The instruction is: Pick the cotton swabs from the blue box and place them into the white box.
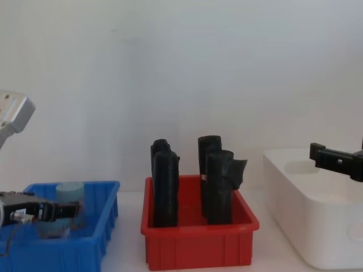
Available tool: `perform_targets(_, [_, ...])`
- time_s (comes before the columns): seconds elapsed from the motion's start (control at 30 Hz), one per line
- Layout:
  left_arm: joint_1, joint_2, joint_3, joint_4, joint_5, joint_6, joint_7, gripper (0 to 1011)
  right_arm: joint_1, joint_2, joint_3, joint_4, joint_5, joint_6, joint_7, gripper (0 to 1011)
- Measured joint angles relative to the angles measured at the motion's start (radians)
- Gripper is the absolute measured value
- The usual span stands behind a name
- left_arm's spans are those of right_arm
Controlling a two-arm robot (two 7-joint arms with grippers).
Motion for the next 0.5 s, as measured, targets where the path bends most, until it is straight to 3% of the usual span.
perform_targets(0.5, [-0.028,-0.008,-0.015,0.078,-0.017,-0.009,-0.039,981,0.000,0.000,0.000,0.000,0.000,0.000,0.000,1001])
